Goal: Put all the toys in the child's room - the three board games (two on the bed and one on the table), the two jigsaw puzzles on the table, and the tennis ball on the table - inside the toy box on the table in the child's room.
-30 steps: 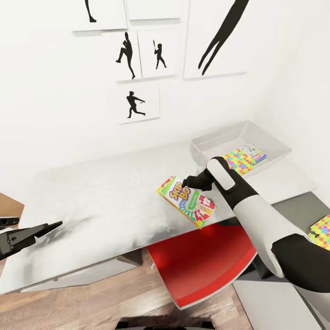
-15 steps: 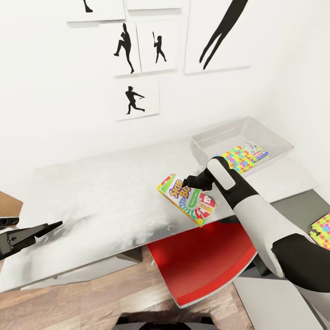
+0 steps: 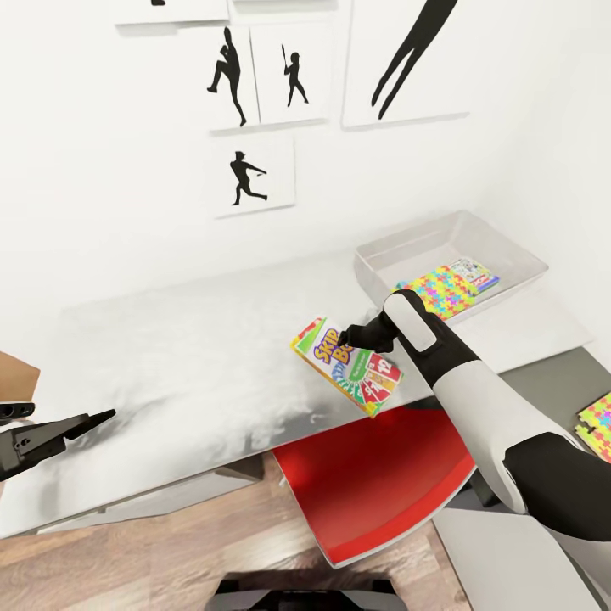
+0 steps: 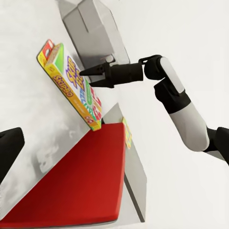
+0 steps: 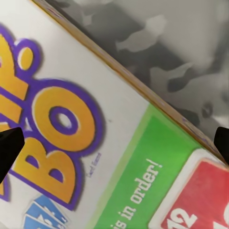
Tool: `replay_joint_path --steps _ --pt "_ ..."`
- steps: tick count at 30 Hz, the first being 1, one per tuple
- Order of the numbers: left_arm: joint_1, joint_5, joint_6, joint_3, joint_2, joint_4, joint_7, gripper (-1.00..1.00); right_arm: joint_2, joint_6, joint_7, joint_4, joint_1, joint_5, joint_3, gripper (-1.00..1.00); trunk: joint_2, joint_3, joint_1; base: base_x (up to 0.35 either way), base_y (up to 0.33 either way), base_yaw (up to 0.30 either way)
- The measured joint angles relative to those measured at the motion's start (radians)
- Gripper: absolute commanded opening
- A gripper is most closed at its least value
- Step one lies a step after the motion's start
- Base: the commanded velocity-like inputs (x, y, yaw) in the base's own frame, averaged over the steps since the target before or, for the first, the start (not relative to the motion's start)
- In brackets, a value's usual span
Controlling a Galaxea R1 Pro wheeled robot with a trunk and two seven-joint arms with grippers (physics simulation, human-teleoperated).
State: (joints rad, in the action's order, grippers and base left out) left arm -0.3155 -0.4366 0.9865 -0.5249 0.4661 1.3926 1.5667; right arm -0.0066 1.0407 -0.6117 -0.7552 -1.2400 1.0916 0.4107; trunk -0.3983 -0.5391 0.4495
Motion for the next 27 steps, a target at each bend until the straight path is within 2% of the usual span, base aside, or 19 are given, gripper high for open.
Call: replay_joint_path --steps 14,27 --pt "0.0 0.0 0.0 -0.004 0.001 0.0 0.0 1.0 0.0 0.0 0.0 0.0 0.0 0.0 0.0 1.0 0.0 -0.001 0.0 -0.016 0.006 0.0" --pt "0.0 0.0 0.0 -0.004 0.002 0.001 0.0 1.0 0.002 0.002 0.001 0.0 0.001 -0.001 0.0 1.0 0.0 -0.001 0.0 -0.153 0.212 0.0"
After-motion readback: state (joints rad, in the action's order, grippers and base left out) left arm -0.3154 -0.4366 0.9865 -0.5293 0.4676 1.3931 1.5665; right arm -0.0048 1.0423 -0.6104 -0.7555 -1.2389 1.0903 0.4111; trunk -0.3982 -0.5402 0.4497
